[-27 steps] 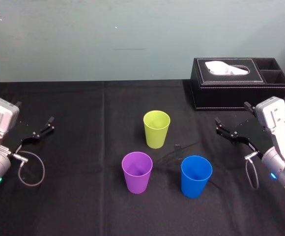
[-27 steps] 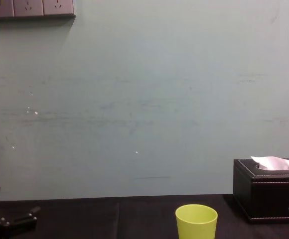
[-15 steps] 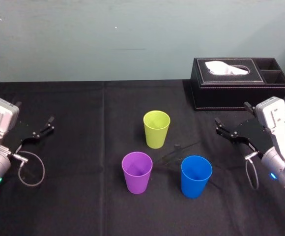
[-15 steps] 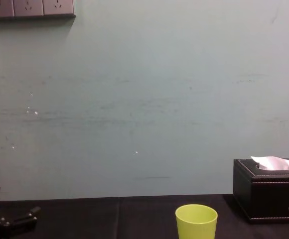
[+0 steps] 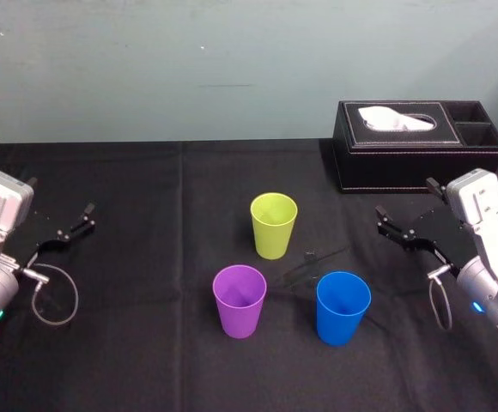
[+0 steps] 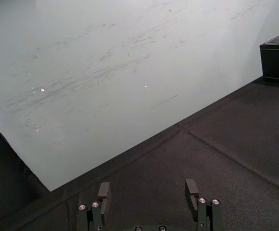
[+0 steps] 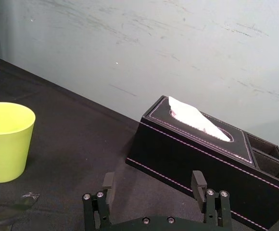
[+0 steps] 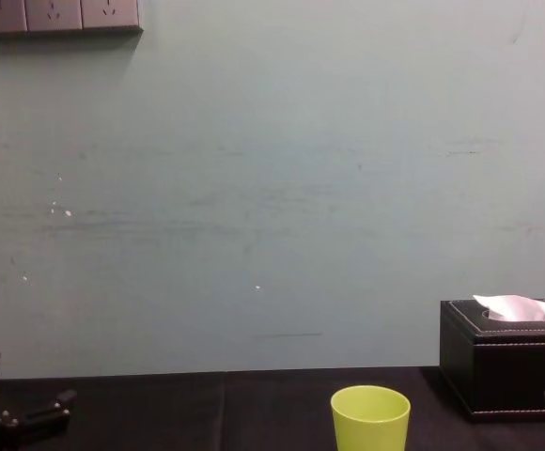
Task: Stack the three plastic cups sequentially using one hand.
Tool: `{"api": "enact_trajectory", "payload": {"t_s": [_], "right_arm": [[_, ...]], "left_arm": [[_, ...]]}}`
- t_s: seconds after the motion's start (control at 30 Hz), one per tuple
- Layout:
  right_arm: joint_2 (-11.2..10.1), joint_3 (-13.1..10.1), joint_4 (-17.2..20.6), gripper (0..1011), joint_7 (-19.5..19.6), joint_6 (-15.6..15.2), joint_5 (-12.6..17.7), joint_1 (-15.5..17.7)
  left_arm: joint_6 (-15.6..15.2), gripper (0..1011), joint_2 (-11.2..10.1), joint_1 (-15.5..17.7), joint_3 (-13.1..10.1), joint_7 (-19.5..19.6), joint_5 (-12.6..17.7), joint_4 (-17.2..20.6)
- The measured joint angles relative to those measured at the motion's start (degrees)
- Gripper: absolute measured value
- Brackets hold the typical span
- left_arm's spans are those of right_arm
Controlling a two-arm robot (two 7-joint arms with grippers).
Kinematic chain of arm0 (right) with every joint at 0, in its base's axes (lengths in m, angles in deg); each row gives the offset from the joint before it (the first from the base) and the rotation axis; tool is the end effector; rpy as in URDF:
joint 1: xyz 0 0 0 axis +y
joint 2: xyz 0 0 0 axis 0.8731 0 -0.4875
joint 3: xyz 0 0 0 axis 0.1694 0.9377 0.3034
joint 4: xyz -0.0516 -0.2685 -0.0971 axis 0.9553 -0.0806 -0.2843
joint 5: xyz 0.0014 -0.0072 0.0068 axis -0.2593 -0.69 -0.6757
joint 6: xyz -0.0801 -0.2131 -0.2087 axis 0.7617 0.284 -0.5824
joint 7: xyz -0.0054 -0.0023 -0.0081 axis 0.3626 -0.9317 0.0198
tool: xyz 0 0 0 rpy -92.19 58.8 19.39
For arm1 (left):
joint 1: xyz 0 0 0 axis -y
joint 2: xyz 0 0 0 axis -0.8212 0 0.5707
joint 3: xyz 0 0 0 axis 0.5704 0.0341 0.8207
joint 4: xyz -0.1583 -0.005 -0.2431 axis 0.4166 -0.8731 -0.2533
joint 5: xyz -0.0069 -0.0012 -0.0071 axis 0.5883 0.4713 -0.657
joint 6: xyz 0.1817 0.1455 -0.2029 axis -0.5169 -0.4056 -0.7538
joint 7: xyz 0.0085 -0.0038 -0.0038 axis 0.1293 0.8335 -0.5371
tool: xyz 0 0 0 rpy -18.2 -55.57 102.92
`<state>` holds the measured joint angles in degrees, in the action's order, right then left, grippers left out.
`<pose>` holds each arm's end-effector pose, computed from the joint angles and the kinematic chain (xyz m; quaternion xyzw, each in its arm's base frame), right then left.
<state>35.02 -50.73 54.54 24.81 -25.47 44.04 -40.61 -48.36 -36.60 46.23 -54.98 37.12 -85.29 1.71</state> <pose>0.3582 -0.0825 -0.3023 -0.1415 -0.1326 -0.5799 0.7913 0.3582 0.0826 -0.3022 0.1415 -0.1325 0.5800 0.7912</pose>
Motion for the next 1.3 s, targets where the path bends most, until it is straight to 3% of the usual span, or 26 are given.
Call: {"api": "enact_trajectory", "payload": {"t_s": [0.83, 1.3], "right_arm": [[0.01, -0.03, 0.00, 1003, -0.02, 0.00, -0.01, 0.01], [-2.76, -3.82, 4.96, 1003, -3.47, 0.73, 1.78, 5.00]], "left_arm": [[0.00, 1011, 0.00, 0.00, 0.00, 0.00, 0.00, 0.00], [0.00, 1012, 0.00, 0.00, 0.00, 0.00, 0.00, 0.00]]}}
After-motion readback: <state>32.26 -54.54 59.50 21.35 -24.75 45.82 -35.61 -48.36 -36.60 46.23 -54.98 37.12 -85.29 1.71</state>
